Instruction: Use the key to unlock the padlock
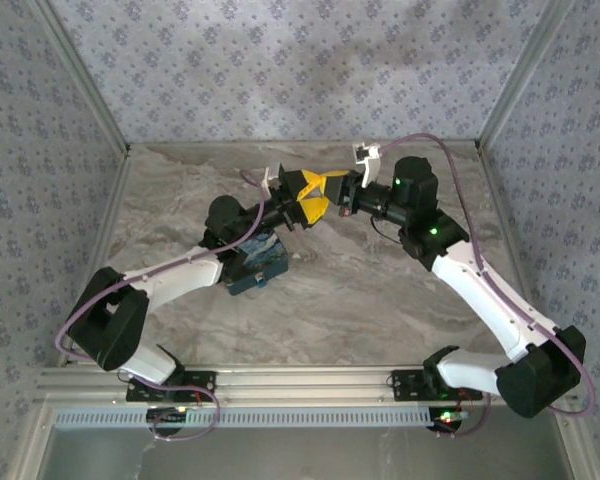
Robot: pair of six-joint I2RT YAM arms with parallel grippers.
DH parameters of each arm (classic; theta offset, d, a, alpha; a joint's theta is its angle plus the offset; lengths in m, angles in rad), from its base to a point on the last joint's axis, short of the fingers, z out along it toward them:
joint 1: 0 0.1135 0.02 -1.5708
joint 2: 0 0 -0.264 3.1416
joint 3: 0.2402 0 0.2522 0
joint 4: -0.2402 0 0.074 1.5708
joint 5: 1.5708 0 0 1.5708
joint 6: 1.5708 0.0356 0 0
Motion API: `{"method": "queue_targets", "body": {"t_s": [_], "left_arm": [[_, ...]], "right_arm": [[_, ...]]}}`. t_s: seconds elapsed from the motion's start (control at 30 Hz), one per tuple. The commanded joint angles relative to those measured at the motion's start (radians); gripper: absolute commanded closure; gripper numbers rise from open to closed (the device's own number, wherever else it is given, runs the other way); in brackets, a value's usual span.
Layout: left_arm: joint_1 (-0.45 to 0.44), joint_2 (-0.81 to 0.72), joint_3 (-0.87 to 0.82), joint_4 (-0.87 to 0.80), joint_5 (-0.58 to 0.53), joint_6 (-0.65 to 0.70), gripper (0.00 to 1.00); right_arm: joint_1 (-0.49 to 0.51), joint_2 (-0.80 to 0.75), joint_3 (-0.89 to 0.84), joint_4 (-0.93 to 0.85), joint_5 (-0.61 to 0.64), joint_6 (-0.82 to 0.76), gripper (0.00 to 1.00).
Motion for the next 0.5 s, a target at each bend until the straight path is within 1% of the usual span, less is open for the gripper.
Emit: {"method": "queue_targets", "body": {"t_s": [0.0, 0.13, 0.27, 0.4, 0.47], "left_arm": [[-0.001, 0.014, 0.003, 0.052, -0.011, -0.021, 0.30], [0.002, 0.017, 0.003, 0.062, -0.015, -0.026, 0.38], [0.002, 0.024, -0.006, 0.091, -0.033, -0.041, 0.41], [0.005, 0.026, -0.019, 0.110, -0.046, -0.048, 0.48], [0.005, 0.021, -0.020, 0.105, -0.047, -0.044, 0.51]], "right_arm": [[0.030, -0.007, -0.029, 0.015, -0.030, -0.026, 1.00], [0.034, -0.021, -0.060, 0.023, -0.022, -0.022, 1.00], [0.034, -0.030, -0.091, 0.042, -0.013, -0.003, 1.00], [0.033, -0.043, -0.117, 0.063, -0.012, 0.017, 1.00], [0.034, -0.049, -0.126, 0.068, -0.011, 0.023, 1.00]]}}
